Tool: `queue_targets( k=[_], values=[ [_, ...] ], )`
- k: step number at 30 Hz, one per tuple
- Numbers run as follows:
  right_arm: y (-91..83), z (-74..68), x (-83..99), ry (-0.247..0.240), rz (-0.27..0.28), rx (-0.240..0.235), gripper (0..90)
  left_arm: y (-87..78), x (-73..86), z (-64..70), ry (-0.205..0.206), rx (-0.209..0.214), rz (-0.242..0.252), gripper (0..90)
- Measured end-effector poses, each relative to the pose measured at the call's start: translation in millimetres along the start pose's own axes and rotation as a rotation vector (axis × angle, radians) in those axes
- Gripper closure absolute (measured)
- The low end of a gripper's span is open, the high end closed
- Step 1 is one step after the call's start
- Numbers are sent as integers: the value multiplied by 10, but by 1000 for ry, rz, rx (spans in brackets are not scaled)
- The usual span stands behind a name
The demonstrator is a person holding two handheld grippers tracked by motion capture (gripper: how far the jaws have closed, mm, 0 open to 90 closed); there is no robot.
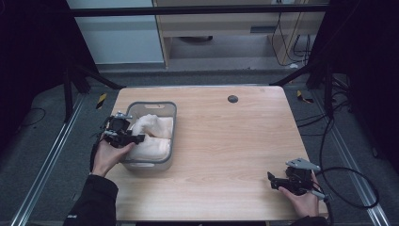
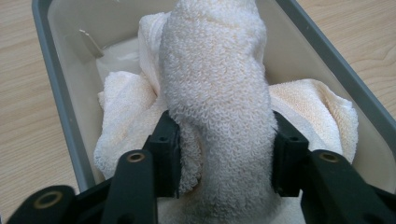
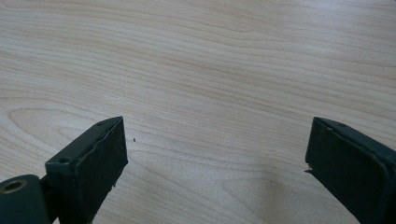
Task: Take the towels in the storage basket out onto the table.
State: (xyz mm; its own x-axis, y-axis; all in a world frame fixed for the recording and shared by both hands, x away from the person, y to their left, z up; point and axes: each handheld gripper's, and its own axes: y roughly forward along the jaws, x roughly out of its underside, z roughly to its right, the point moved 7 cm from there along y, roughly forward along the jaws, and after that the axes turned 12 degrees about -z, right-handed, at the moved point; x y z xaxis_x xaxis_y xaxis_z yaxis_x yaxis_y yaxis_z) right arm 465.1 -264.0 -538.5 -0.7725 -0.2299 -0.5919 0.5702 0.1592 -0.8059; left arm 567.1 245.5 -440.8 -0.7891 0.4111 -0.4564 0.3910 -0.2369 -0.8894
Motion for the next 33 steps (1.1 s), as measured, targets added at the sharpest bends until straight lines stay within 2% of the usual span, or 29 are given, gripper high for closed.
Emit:
queue_targets(
  k=[8, 17, 25, 33],
  values=[
    [9, 3, 1, -11, -2, 1, 56, -21, -21, 32, 4, -17, -2, 599],
    [4, -3, 3, -1, -5, -3, 54, -163, -108, 74, 28, -42, 23, 616],
    [3, -3, 2, -1, -5, -4, 54, -399, -212, 105, 36, -58, 60, 618],
    [7, 3, 2, -5, -5, 1, 53, -714, -315, 106, 37, -56, 107, 617]
  ],
)
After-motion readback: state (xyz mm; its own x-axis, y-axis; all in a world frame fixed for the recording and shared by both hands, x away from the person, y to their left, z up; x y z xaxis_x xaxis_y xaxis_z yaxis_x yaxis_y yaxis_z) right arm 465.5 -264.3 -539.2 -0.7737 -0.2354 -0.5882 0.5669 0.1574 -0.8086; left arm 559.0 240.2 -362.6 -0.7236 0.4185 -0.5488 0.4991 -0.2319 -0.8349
